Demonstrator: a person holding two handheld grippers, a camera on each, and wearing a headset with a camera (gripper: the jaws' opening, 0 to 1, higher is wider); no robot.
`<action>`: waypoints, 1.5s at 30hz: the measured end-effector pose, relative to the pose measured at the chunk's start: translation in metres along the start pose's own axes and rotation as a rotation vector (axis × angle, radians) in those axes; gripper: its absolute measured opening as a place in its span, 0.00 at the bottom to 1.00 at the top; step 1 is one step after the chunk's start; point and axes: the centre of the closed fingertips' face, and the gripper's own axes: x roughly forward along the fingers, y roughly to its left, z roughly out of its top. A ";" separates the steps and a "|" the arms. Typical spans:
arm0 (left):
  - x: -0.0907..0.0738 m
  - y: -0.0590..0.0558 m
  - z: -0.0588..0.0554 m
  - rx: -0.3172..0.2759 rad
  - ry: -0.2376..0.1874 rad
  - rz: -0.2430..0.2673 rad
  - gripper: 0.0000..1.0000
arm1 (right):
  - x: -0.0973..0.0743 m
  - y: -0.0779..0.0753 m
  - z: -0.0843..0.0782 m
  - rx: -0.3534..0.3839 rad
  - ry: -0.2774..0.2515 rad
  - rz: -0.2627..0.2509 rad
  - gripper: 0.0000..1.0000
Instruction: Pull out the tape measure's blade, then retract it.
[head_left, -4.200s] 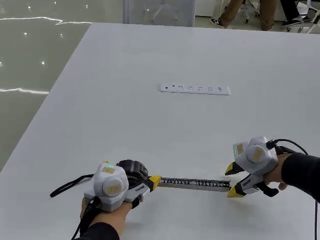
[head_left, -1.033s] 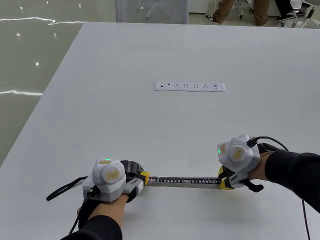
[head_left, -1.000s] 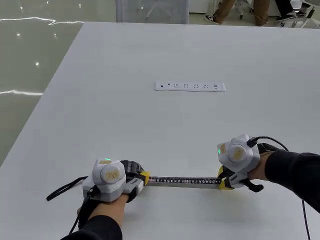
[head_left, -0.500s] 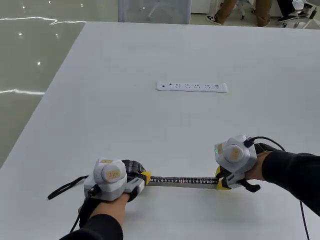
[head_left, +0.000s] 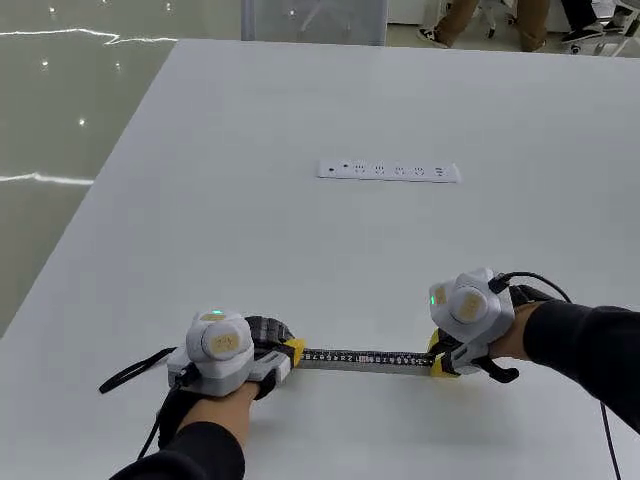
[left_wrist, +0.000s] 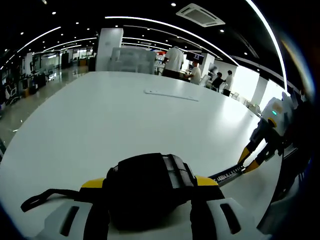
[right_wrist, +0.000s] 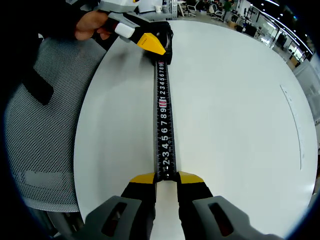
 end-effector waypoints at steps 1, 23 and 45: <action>0.000 0.000 0.000 -0.002 0.001 -0.003 0.62 | 0.000 0.000 0.001 -0.004 0.000 0.000 0.12; -0.001 0.001 -0.001 -0.014 0.007 -0.019 0.62 | 0.004 0.001 0.014 -0.010 -0.015 -0.003 0.12; -0.001 0.000 -0.001 -0.013 0.013 -0.030 0.62 | 0.012 0.001 0.036 -0.006 -0.058 0.001 0.12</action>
